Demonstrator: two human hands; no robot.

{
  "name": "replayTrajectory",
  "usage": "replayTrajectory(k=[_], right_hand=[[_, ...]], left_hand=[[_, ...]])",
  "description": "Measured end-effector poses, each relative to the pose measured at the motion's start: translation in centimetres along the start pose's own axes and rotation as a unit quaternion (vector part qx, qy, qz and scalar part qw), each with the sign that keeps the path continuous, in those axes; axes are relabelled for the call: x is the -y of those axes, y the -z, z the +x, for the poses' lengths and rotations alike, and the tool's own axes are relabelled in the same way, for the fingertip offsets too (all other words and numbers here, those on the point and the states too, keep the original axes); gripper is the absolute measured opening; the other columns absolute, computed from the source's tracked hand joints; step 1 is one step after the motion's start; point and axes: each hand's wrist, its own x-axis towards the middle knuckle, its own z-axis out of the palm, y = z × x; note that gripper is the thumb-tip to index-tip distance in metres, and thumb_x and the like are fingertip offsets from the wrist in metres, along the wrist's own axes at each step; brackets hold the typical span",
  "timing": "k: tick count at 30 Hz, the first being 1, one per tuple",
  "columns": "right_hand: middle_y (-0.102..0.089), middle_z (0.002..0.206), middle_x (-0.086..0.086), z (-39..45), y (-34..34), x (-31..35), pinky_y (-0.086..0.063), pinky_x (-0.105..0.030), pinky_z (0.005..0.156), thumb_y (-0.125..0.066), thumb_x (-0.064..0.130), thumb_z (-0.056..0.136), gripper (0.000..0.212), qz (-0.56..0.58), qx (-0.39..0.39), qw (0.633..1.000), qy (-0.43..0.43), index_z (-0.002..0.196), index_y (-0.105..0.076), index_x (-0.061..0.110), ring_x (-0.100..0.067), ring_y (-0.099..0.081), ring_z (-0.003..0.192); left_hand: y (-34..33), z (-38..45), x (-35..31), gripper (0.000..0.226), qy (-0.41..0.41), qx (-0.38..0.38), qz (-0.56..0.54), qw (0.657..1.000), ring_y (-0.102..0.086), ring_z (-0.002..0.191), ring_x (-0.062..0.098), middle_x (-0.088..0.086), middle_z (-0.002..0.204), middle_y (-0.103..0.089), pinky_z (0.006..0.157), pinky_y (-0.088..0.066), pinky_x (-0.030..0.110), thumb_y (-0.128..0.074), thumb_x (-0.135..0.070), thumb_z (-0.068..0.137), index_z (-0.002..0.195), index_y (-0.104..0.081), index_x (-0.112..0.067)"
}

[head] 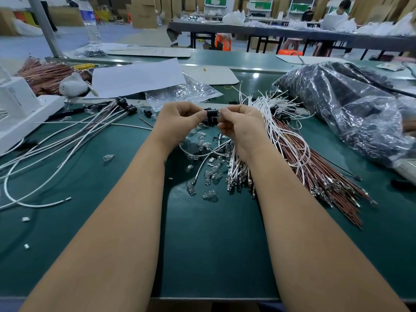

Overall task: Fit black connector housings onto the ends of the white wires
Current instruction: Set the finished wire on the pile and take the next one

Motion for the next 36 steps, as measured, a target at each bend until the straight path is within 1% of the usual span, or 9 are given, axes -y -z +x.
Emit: replayTrajectory(k=[4,7,12,15,20,23,27,32,36], right_hand=[[-0.062,0.071,-0.005,-0.02,0.1,0.03,-0.05,-0.025,0.062,-0.058,0.0,0.093,0.012,0.0,0.009,1.0,0.007,0.085,-0.059,0.008,-0.012,-0.057,0.059],[-0.062,0.072,-0.005,-0.1,0.18,0.04,-0.051,-0.025,0.065,-0.058,-0.004,0.091,0.013,-0.007,0.016,1.0,0.015,0.086,-0.061,0.007,-0.013,-0.057,0.061],[-0.061,0.069,-0.007,0.11,0.08,-0.07,-0.047,-0.024,0.055,-0.06,0.003,0.092,0.005,-0.03,0.003,1.0,0.001,0.088,-0.061,0.005,-0.012,-0.055,0.054],[-0.061,0.07,-0.007,0.17,0.12,-0.16,-0.046,-0.023,0.055,-0.06,0.003,0.092,0.007,-0.05,-0.002,0.999,0.003,0.086,-0.061,0.006,-0.012,-0.054,0.055],[-0.059,0.068,-0.004,0.05,0.12,-0.11,-0.046,-0.017,0.051,-0.06,-0.001,0.091,0.015,-0.047,0.0,0.999,0.024,0.08,-0.061,0.01,-0.008,-0.053,0.052],[-0.061,0.071,-0.004,-0.05,0.21,-0.03,-0.047,-0.016,0.053,-0.06,-0.002,0.091,0.016,-0.054,0.012,0.997,0.045,0.081,-0.063,0.011,-0.008,-0.054,0.056],[-0.061,0.069,-0.003,-0.11,0.19,-0.12,-0.049,-0.018,0.055,-0.061,-0.002,0.09,0.015,-0.059,0.018,0.997,0.055,0.081,-0.063,0.011,-0.008,-0.055,0.055],[-0.061,0.068,-0.005,-0.09,0.18,-0.26,-0.049,-0.022,0.056,-0.059,0.0,0.092,0.012,-0.034,0.019,0.999,0.033,0.083,-0.061,0.008,-0.009,-0.055,0.052],[-0.06,0.065,-0.005,-0.17,0.2,-0.27,-0.05,-0.022,0.054,-0.058,0.0,0.093,0.01,-0.011,0.019,0.999,0.027,0.084,-0.06,0.006,-0.01,-0.055,0.048]], left_hand=[[0.1,0.08,0.14,0.006,0.001,0.0,0.004,1.0,-0.05,0.059,0.008,0.0,0.066,-0.061,0.06,-0.042,0.017,-0.07,-0.015,0.087,0.081,-0.071,-0.015],[0.17,0.18,0.3,0.008,0.013,-0.004,0.008,1.0,-0.051,0.06,0.008,-0.001,0.066,-0.062,0.064,-0.043,0.021,-0.069,-0.017,0.087,0.079,-0.071,-0.018],[0.23,0.08,0.25,0.009,0.002,0.002,0.003,1.0,-0.053,0.069,0.016,0.009,0.074,-0.063,0.069,-0.044,0.03,-0.071,-0.015,0.086,0.078,-0.07,-0.019],[0.23,0.01,0.12,0.007,-0.003,0.005,-0.002,1.0,-0.054,0.071,0.019,0.013,0.076,-0.064,0.071,-0.044,0.032,-0.072,-0.012,0.086,0.079,-0.07,-0.015],[0.29,0.14,0.23,0.009,0.011,0.008,0.017,1.0,-0.053,0.064,0.012,0.002,0.068,-0.063,0.069,-0.045,0.027,-0.071,-0.016,0.086,0.077,-0.071,-0.017],[0.49,0.21,0.32,0.012,0.026,0.008,0.017,0.999,-0.054,0.06,0.006,-0.003,0.065,-0.064,0.07,-0.047,0.025,-0.071,-0.018,0.086,0.074,-0.072,-0.021],[0.51,0.1,0.28,0.01,0.021,0.011,0.007,1.0,-0.055,0.067,0.012,0.002,0.07,-0.064,0.072,-0.046,0.027,-0.072,-0.016,0.085,0.075,-0.071,-0.018],[0.29,-0.19,0.04,0.007,0.001,0.007,-0.01,1.0,-0.052,0.07,0.02,0.012,0.075,-0.063,0.07,-0.043,0.032,-0.07,-0.009,0.086,0.08,-0.07,-0.013],[0.01,-0.28,0.04,0.008,-0.003,0.007,-0.019,1.0,-0.051,0.068,0.017,0.009,0.071,-0.061,0.069,-0.042,0.029,-0.07,-0.008,0.086,0.079,-0.07,-0.013]])
